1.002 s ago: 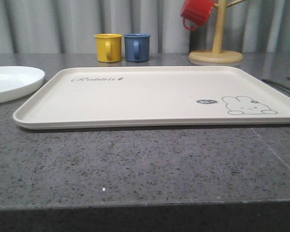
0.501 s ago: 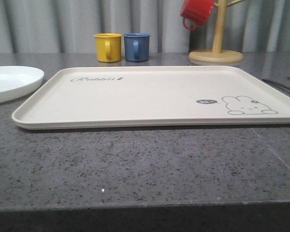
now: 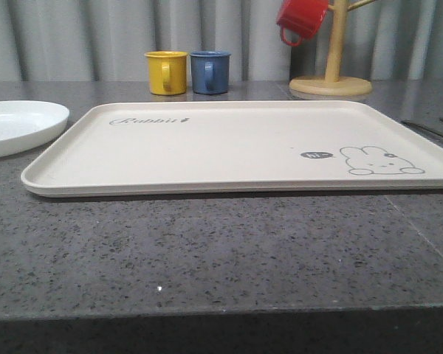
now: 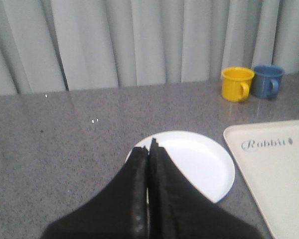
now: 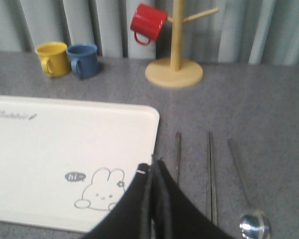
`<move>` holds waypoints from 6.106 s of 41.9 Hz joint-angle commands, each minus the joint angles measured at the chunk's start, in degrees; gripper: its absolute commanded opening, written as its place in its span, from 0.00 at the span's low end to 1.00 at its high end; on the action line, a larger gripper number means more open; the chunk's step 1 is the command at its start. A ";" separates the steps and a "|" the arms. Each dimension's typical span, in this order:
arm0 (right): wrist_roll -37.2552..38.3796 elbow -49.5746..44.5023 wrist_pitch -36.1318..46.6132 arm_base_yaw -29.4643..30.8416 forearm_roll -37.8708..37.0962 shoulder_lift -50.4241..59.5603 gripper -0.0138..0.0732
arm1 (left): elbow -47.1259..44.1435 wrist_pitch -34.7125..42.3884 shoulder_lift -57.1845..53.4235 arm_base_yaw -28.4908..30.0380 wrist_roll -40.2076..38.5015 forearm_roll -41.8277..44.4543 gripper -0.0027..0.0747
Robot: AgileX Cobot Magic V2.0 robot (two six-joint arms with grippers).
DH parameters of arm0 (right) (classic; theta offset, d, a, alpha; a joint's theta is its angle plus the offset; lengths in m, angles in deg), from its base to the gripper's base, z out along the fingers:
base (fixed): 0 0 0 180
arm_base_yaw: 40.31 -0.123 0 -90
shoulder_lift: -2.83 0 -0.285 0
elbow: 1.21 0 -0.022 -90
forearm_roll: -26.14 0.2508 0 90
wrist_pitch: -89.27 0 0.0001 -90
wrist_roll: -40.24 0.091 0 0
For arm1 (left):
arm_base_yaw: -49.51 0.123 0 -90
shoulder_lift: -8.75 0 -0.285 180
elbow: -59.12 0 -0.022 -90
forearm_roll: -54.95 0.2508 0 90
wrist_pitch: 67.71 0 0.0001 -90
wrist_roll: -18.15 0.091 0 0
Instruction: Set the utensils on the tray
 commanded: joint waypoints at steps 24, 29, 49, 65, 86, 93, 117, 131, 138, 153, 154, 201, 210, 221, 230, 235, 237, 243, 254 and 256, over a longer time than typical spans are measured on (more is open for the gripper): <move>-0.47 2.08 1.09 0.01 -0.29 -12.44 0.62 | 1.81 1.91 9.07 -0.26 -0.50 -0.34 0.46; -0.47 2.08 1.02 0.01 -0.29 -12.44 0.76 | 1.81 1.74 10.51 -0.26 -0.50 -0.34 0.75; -0.47 2.08 0.79 0.01 -0.29 -12.44 0.77 | 12.56 -6.43 36.43 7.41 -0.37 2.16 0.77; -0.47 2.08 0.69 0.01 -0.29 -12.44 0.77 | 20.93 -7.55 55.45 16.62 17.90 -27.72 0.77; -0.47 2.08 0.69 0.01 -0.29 -12.44 0.77 | 25.89 -7.15 66.77 16.51 19.20 -28.93 0.77; -0.47 2.08 0.69 0.01 -0.29 -12.44 0.77 | 25.89 -7.50 68.17 16.51 19.33 -28.93 0.76; -0.47 2.08 0.65 0.01 -0.29 -12.44 0.77 | 25.89 -7.69 68.41 16.51 19.70 -28.93 0.01; -0.47 2.08 0.65 0.01 -0.29 -12.44 0.77 | 29.48 -11.30 66.25 16.51 19.70 -31.04 0.01; -0.47 2.08 0.65 0.01 -0.29 -12.44 0.77 | 34.64 -14.72 64.26 13.51 19.70 -32.53 0.01; -0.47 2.08 0.63 0.01 -0.29 -12.44 0.77 | 38.85 -11.10 64.56 -4.36 19.70 -32.53 0.01; -0.47 2.08 0.63 0.01 -0.29 -12.44 0.77 | 38.85 -10.73 64.87 -5.71 19.70 -32.53 0.01; -0.47 2.08 0.52 0.01 -0.29 -12.44 0.77 | 39.92 -14.50 68.34 -15.18 19.70 -28.95 0.56; -0.47 2.08 0.52 0.01 -0.29 -12.44 0.77 | 39.81 -15.59 57.53 -27.67 12.06 -10.49 0.56; -0.47 2.08 0.52 0.01 -0.29 -12.44 0.77 | 30.76 -12.48 42.78 -43.49 -4.67 7.45 0.56; -0.47 2.08 0.52 0.01 -0.29 -12.44 0.77 | 19.15 -9.08 30.20 -46.22 -9.84 8.97 0.56; -0.47 2.08 0.87 0.01 -0.24 -12.44 0.77 | 12.79 -7.10 23.02 -46.22 -10.52 8.66 0.56; -0.47 2.08 0.92 0.01 -0.18 -12.44 0.77 | 10.55 -6.17 20.20 -46.22 -10.52 8.52 0.56; -0.47 2.08 -0.43 0.01 0.08 -12.44 0.77 | 6.06 -2.15 13.79 -46.22 -10.52 8.05 0.56; -0.47 3.68 -3.19 0.01 -0.51 -12.44 0.77 | 4.97 -0.75 11.51 -46.22 -10.52 8.05 0.56; -0.47 5.28 -5.72 0.01 -0.76 -12.66 0.77 | 4.97 -0.75 11.51 -46.22 -10.52 8.05 0.56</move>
